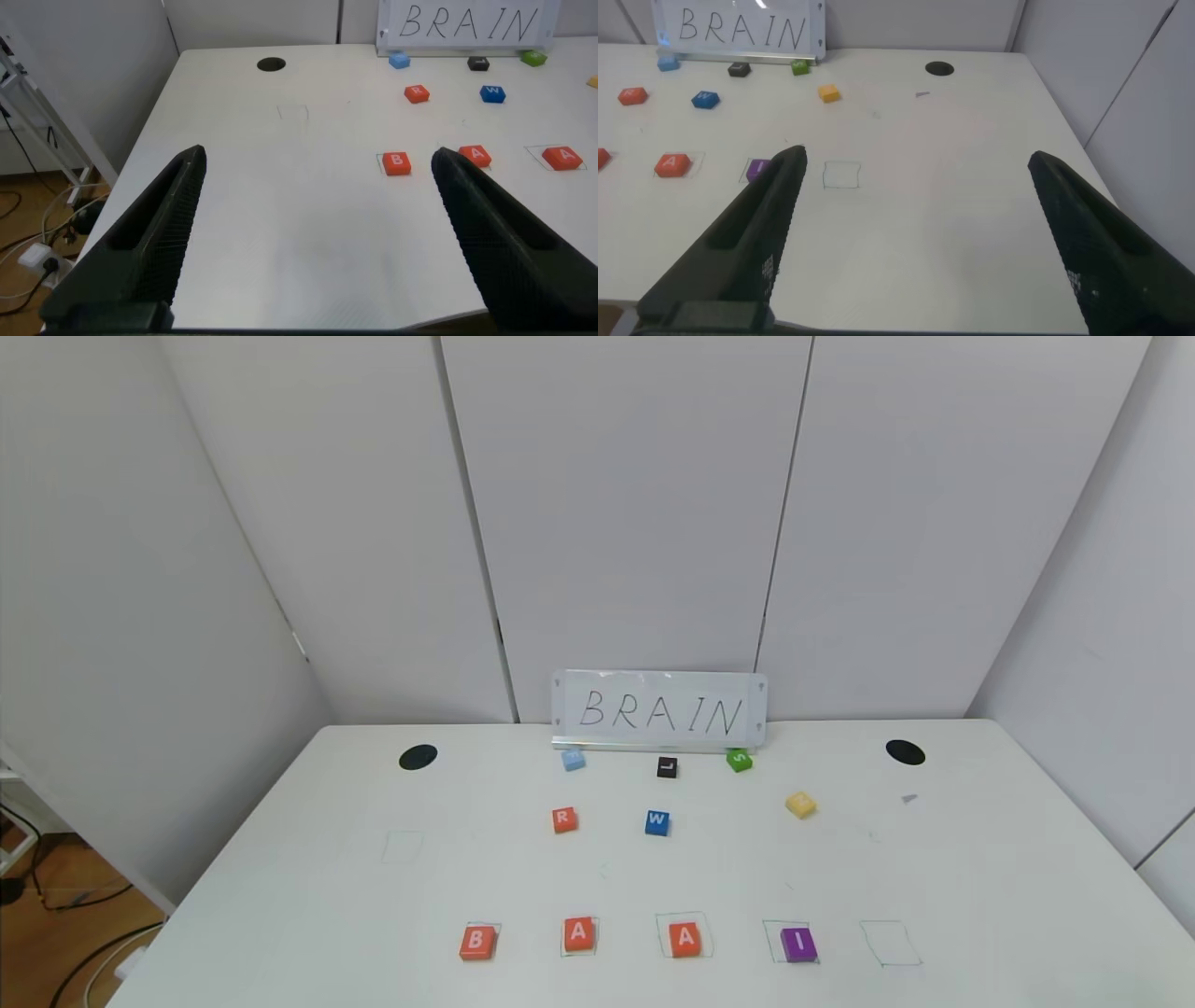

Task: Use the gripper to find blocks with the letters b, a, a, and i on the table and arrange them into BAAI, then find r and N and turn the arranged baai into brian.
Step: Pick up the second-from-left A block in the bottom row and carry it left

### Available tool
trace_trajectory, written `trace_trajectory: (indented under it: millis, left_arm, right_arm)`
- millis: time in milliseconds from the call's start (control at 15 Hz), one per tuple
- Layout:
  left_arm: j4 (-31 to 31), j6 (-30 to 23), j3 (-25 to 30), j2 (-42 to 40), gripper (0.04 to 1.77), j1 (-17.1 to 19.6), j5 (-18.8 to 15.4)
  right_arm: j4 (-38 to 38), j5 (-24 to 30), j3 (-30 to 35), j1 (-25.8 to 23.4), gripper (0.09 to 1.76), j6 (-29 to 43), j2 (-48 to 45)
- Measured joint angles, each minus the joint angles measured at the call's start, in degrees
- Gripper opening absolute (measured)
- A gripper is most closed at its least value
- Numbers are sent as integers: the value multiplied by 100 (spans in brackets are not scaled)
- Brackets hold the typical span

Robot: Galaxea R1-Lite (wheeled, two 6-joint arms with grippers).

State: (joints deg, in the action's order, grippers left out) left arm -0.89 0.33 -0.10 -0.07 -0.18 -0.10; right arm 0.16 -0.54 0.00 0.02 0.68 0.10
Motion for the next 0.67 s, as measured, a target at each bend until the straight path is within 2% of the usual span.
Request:
trace_trajectory:
  millis: [667]
  left_arm:
    - [10,2,0,0,172,0,0]
  right_arm:
    - [2,0,-7,5,171,2,0]
